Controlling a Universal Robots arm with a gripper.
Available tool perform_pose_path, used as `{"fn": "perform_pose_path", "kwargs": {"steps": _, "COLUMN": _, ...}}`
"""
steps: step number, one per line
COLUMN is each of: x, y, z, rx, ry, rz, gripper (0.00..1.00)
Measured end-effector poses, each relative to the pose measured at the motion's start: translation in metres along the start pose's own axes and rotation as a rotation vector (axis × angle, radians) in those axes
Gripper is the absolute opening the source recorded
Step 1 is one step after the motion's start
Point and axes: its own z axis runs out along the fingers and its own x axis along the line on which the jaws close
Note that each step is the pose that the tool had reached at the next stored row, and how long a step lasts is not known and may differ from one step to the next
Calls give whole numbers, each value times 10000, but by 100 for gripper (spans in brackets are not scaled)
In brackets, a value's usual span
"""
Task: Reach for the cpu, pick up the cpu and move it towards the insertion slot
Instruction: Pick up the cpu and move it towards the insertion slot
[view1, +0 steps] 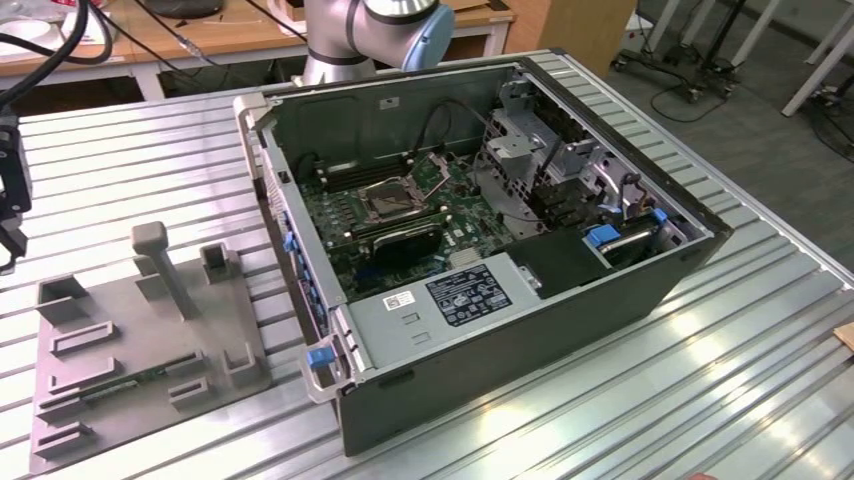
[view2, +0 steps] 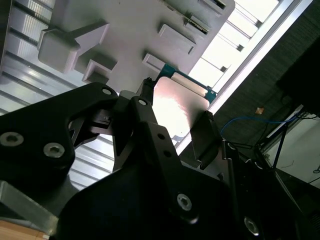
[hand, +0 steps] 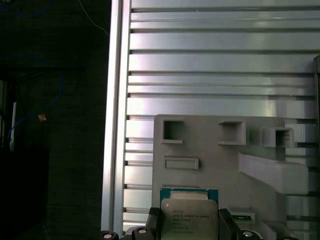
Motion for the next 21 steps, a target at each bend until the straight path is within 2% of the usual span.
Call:
{"fn": "perform_pose_path", "kwargs": {"steps": 7, "x": -48, "y": -1, "z": 1, "rx": 0, "ry": 1, "rz": -1, "gripper": 54}}
{"fn": "perform_pose_path", "kwargs": {"steps": 21, "x": -208, "y": -4, "z": 4, "rx": -1, "ry": -1, "rz": 0, "gripper": 54}}
